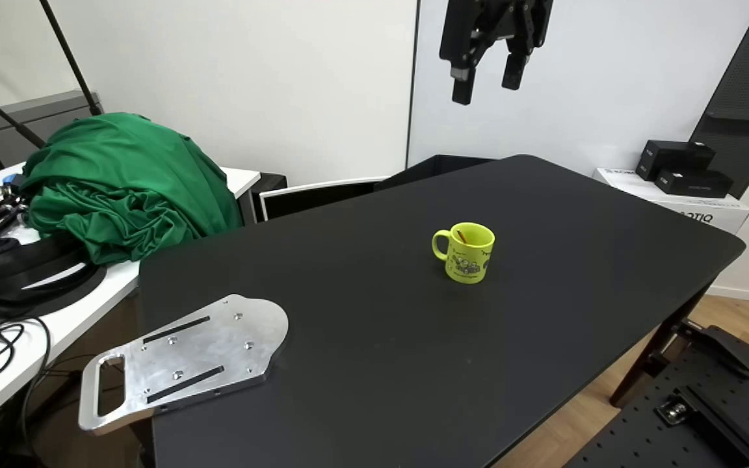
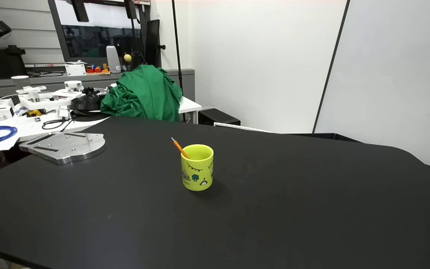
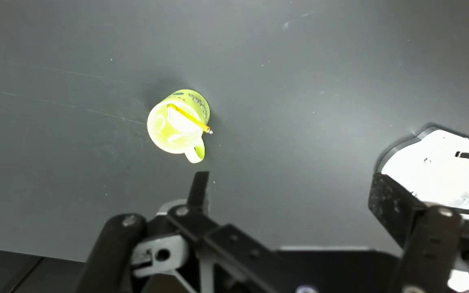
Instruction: Pull the Allen wrench out of the the yellow mug
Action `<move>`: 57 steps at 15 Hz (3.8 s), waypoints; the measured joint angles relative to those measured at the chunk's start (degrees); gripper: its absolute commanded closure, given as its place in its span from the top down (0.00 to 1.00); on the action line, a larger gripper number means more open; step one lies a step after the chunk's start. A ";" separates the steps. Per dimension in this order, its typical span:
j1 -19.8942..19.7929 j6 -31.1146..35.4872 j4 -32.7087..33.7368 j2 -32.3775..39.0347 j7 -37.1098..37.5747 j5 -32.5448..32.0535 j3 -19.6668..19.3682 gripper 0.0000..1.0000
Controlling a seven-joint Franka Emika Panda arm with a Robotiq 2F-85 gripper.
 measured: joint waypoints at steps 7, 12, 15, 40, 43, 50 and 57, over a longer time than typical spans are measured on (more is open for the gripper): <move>-0.13 8.16 3.28 11.81 3.76 -6.37 1.06 1.00; -0.48 10.20 9.72 21.41 11.94 -14.34 1.14 1.00; -0.49 6.27 14.64 27.02 18.20 -18.68 0.99 1.00; -1.29 0.58 18.69 47.20 18.98 -4.97 -7.83 1.00; -1.96 -0.64 18.69 48.46 18.56 -3.60 -8.62 1.00; -3.54 -2.03 19.22 50.98 17.28 0.68 -9.45 1.00; -3.93 -1.99 21.96 52.21 17.20 3.12 -9.59 0.92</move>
